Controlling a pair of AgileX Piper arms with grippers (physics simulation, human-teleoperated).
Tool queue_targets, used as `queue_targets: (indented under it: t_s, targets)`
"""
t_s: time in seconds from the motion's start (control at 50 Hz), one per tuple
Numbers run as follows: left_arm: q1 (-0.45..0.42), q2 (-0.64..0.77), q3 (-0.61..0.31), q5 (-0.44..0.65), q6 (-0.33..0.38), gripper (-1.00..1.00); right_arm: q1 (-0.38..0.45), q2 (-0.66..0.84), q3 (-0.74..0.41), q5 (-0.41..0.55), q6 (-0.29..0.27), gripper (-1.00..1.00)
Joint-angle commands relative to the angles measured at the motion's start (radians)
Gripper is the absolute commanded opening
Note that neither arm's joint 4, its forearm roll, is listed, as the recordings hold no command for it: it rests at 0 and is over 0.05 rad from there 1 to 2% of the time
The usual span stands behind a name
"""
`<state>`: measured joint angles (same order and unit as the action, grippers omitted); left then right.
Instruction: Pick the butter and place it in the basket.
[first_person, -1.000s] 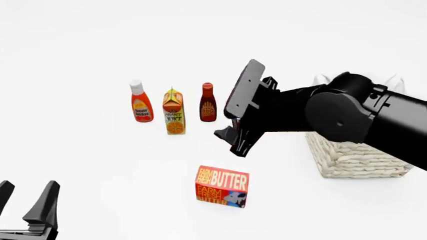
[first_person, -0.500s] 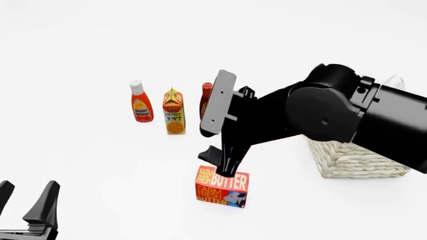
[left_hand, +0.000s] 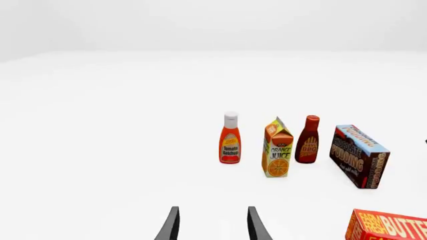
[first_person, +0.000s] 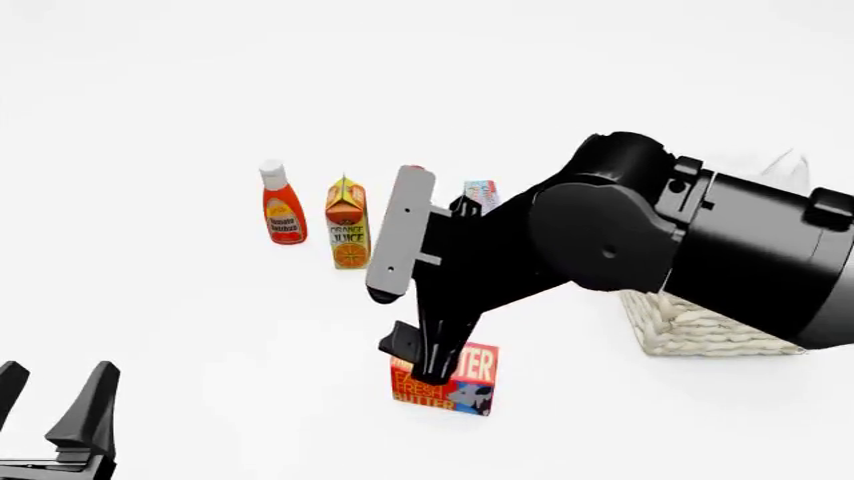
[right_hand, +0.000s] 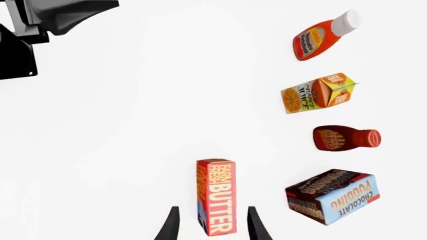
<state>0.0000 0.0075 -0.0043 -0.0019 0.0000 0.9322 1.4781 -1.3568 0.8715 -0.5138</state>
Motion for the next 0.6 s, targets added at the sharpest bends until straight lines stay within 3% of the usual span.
queue_targets:
  t_s: [0.02,0.6]
  targets:
    - [0.000,0.000,0.000,0.000,0.000,1.00,0.007,0.019,0.001,0.011,0.004,1.00]
    - [0.000,0.000,0.000,0.000,0.000,1.00,-0.039,0.112,0.025,-0.065,0.023,1.00]
